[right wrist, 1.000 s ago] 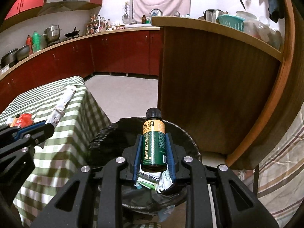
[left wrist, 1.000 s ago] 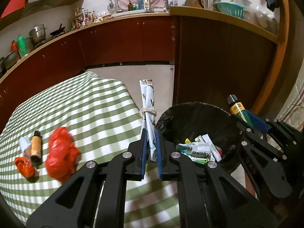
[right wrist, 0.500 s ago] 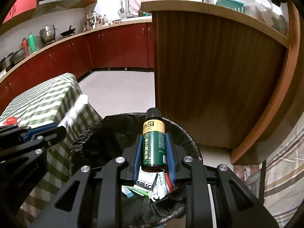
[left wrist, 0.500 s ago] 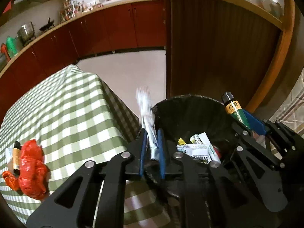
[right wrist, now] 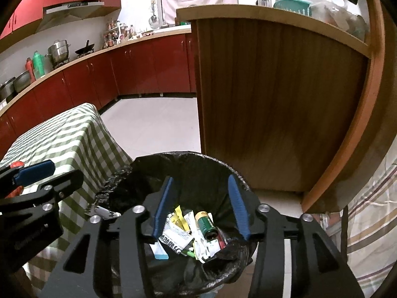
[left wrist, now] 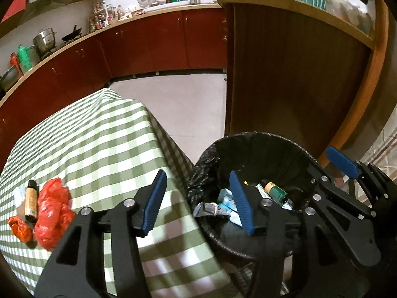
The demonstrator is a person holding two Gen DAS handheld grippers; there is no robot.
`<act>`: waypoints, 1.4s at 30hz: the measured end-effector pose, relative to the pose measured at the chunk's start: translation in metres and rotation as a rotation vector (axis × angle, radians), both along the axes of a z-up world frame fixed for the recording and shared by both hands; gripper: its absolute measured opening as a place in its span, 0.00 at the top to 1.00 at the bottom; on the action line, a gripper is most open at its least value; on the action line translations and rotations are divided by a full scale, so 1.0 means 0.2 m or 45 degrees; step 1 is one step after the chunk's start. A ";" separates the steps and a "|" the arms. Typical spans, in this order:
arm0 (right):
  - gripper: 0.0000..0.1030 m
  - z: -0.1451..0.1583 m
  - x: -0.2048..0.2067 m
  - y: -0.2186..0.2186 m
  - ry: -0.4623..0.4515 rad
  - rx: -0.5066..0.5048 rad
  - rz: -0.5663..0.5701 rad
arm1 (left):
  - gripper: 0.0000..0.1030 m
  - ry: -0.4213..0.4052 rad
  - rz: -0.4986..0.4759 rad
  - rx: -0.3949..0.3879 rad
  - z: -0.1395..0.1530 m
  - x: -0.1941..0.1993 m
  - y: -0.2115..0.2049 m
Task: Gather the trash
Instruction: 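Open both tools to drop the bottle and stick into the bin, then move both open tools from the bin back over the remaining trash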
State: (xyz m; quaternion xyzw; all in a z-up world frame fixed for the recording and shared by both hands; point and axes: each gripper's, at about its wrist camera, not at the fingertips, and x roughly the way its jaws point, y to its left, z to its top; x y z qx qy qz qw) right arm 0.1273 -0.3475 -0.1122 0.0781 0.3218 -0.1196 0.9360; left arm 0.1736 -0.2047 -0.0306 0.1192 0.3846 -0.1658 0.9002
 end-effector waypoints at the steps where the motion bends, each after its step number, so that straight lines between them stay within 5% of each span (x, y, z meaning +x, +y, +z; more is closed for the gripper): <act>1: 0.50 0.01 -0.01 0.01 -0.005 -0.001 0.002 | 0.48 -0.001 0.006 -0.006 0.01 -0.01 0.03; 16: 0.31 0.14 -0.03 0.34 -0.044 -0.022 0.116 | 0.30 -0.091 0.204 -0.014 0.16 -0.15 0.52; 31: 0.30 0.20 0.04 0.81 -0.039 -0.019 0.326 | 0.23 -0.067 0.501 0.019 0.16 -0.17 1.14; 42: 0.30 0.20 0.08 1.08 -0.009 -0.031 0.442 | 0.16 -0.012 0.574 0.014 0.10 -0.10 1.37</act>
